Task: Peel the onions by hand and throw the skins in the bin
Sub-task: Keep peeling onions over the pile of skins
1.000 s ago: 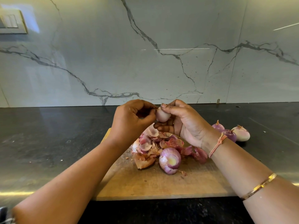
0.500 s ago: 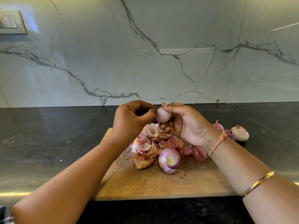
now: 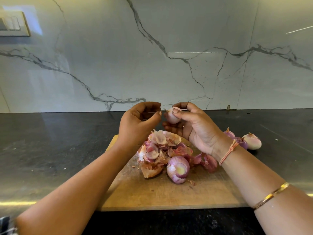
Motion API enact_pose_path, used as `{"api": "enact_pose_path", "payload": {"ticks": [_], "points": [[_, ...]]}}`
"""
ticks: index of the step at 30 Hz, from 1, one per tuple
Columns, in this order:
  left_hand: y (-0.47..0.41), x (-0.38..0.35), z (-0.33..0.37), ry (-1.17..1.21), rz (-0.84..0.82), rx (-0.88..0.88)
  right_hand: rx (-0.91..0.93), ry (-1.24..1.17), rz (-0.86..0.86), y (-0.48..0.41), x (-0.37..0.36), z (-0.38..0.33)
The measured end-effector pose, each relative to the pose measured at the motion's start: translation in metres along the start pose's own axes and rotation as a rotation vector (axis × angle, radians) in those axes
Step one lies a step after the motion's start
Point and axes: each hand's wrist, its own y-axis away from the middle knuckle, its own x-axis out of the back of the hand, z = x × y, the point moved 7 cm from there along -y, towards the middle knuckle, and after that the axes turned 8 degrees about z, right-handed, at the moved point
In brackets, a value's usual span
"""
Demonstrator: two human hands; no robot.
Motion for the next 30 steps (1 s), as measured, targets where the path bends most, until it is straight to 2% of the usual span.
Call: {"api": "enact_pose_path", "payload": {"ticks": [5, 10, 15, 22, 30], "points": [[0.004, -0.005, 0.0, -0.06, -0.04, 0.006, 0.035, 0.075, -0.038, 0.001, -0.002, 0.002], [0.003, 0.0, 0.003, -0.127, 0.007, -0.04, 0.204, 0.435, 0.009, 0.002, -0.001, 0.0], [0.001, 0.0, -0.002, -0.168, 0.018, -0.005, 0.401, 0.726, 0.027, 0.006, -0.006, -0.005], [-0.001, 0.003, -0.002, -0.225, 0.061, -0.002, 0.38, 0.731, 0.017, 0.004, -0.005, -0.001], [0.0, 0.003, -0.008, -0.075, 0.089, 0.142, 0.236, 0.497, 0.021, 0.003, -0.002, 0.003]]}}
